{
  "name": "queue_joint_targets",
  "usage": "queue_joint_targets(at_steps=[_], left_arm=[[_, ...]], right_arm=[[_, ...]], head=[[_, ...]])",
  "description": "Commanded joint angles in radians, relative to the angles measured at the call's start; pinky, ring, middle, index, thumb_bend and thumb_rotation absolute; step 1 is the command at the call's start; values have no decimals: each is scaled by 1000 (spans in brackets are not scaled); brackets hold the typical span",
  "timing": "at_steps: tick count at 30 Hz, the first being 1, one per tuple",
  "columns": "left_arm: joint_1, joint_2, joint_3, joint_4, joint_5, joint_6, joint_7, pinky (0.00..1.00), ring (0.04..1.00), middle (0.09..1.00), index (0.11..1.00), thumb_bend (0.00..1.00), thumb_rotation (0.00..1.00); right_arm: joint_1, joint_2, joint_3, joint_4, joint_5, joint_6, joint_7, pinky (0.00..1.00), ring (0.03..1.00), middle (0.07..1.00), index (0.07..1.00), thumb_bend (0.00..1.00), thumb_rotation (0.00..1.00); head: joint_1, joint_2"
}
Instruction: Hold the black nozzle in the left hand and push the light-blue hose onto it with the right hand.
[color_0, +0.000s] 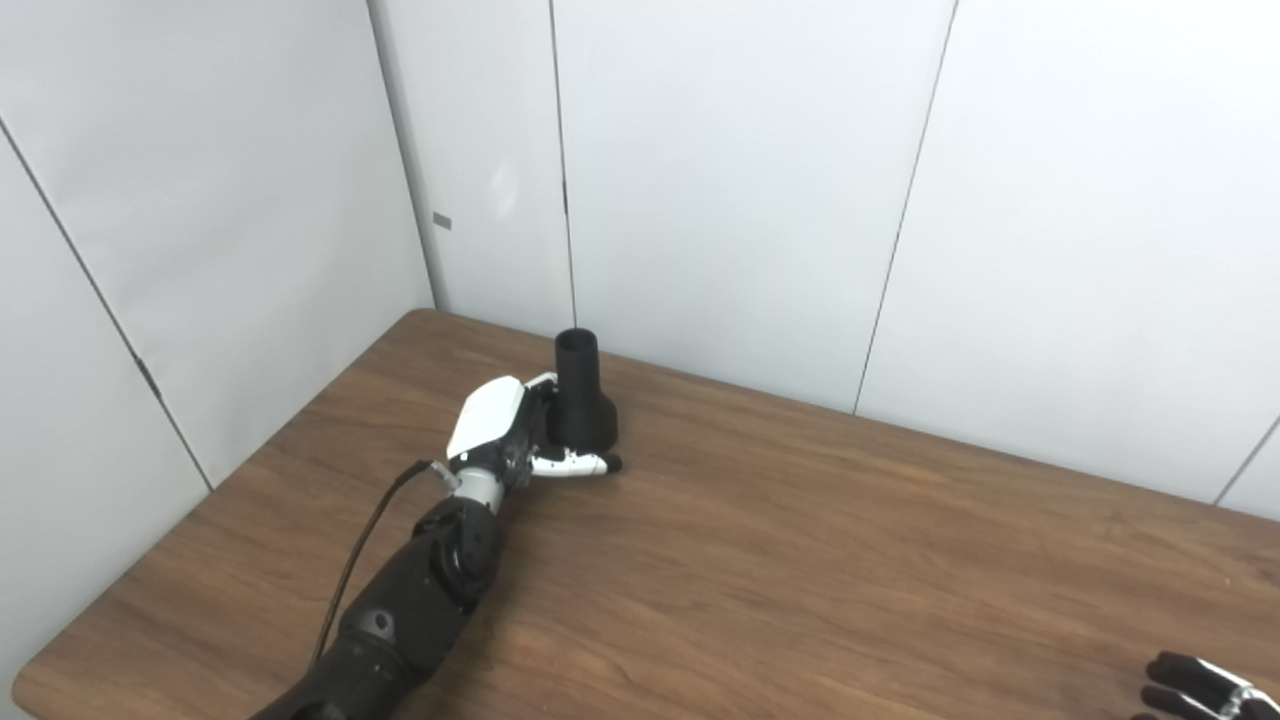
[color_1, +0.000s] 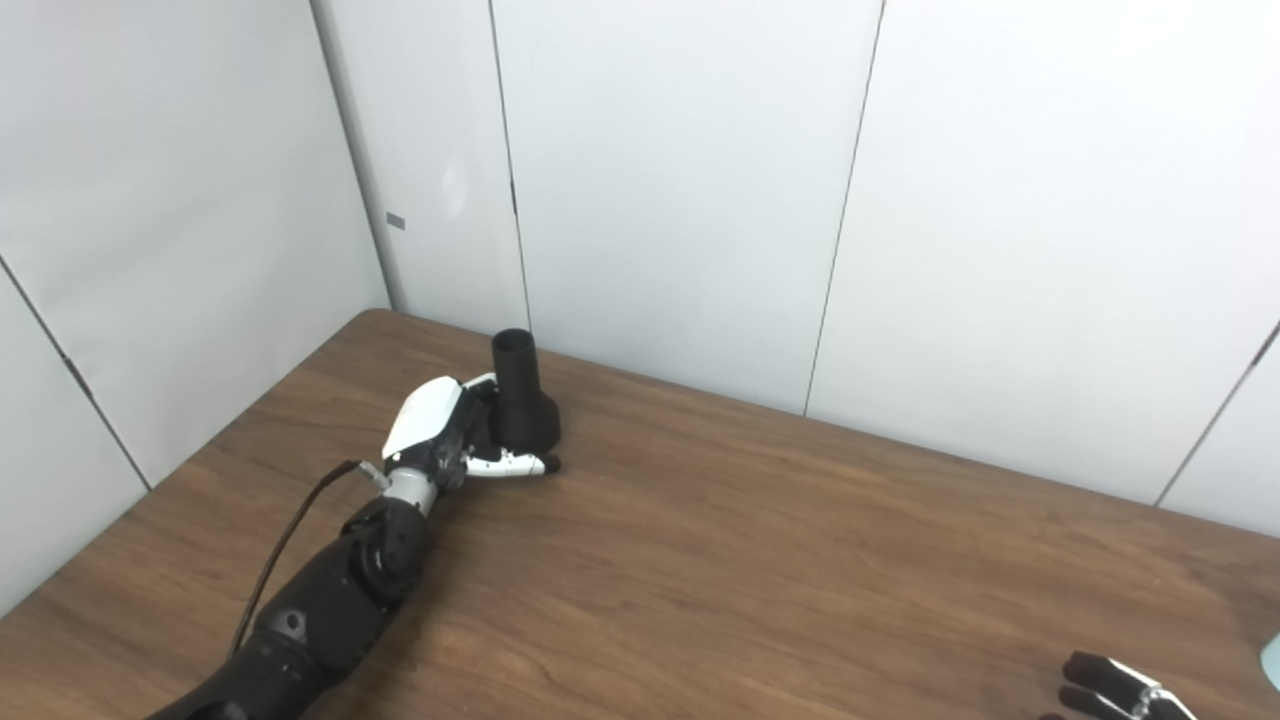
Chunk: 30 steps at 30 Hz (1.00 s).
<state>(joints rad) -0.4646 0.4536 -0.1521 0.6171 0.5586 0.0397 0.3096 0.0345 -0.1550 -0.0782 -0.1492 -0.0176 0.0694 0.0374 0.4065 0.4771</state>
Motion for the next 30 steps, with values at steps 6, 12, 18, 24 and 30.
queue_joint_targets(at_steps=[6,12,18,24,30], left_arm=[[23,-21,-66,49,70,102,-17,1000,776,763,790,1000,319],[38,-22,-105,17,125,161,-14,1000,771,763,782,1000,324],[22,-26,-123,94,141,149,35,1000,762,750,773,1000,308],[39,-37,-93,104,114,64,139,996,665,570,685,984,232],[57,-57,-108,139,144,-45,318,892,520,463,533,565,10]], right_arm=[[8,-24,-13,-40,-16,9,-2,610,700,716,678,206,0],[14,-22,-14,-55,-23,25,-6,608,702,719,683,212,0],[17,-24,-14,-57,-14,17,2,598,693,711,674,214,0],[18,-23,-12,-63,-26,20,-1,611,698,715,674,218,0],[20,-23,-14,-64,-19,20,1,602,688,704,663,217,0]], head=[[-2,7],[-4,14],[-6,17],[-9,18],[-9,22]])
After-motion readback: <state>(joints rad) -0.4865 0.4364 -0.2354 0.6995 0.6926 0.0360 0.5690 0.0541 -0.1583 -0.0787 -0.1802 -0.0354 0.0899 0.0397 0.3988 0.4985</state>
